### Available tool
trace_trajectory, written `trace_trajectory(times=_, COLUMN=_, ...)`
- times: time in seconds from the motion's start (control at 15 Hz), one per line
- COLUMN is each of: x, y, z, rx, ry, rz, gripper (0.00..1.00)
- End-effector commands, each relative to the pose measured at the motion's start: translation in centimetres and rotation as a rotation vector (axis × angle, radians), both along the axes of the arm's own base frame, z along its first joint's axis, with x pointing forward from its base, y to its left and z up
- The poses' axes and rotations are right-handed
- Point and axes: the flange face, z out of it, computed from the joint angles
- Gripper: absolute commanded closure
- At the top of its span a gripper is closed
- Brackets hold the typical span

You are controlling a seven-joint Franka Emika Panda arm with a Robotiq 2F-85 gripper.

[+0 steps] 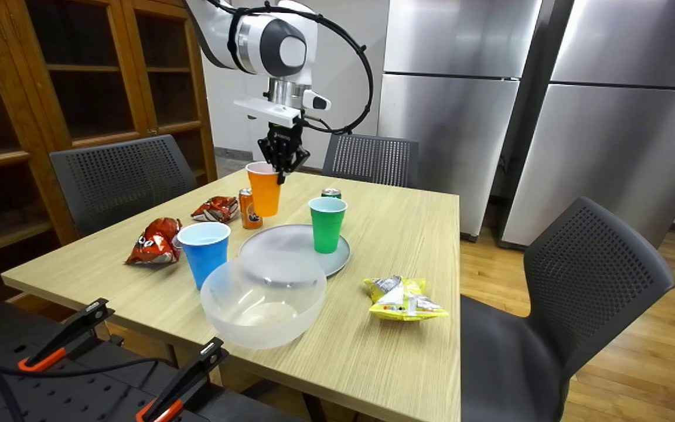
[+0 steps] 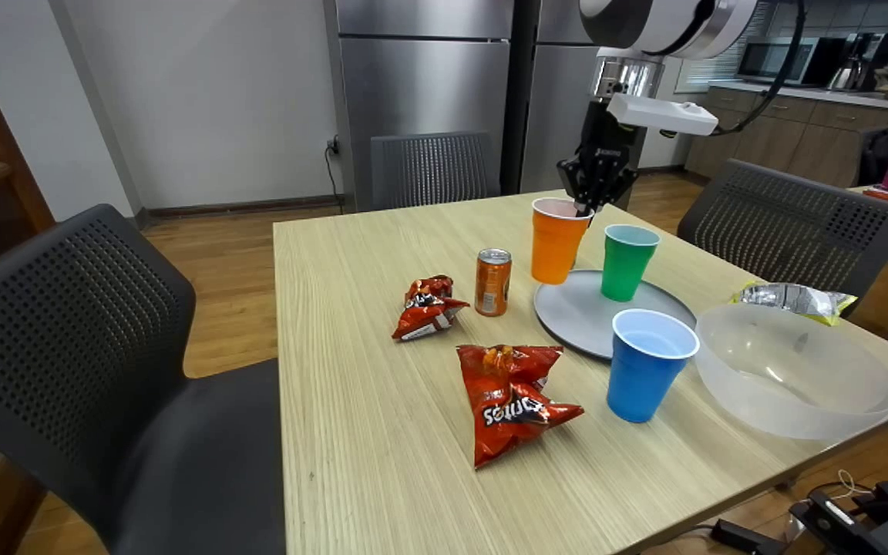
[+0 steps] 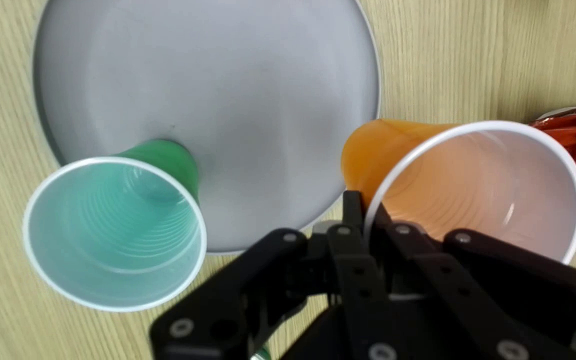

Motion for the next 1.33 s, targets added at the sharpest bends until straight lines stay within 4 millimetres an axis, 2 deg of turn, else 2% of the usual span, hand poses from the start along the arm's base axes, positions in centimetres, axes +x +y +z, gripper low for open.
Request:
trace_trajectory(times=0.0, x=1.5, y=-0.8, z=-0.3, rx=0.027, ry=0.016, rz=0.012, gripper=0.99)
trace_trajectory(times=1.27, x=3.2, y=-3.6, z=-4.2, rx=-0.015, ry=0.083, rz=0.005, gripper=0.99)
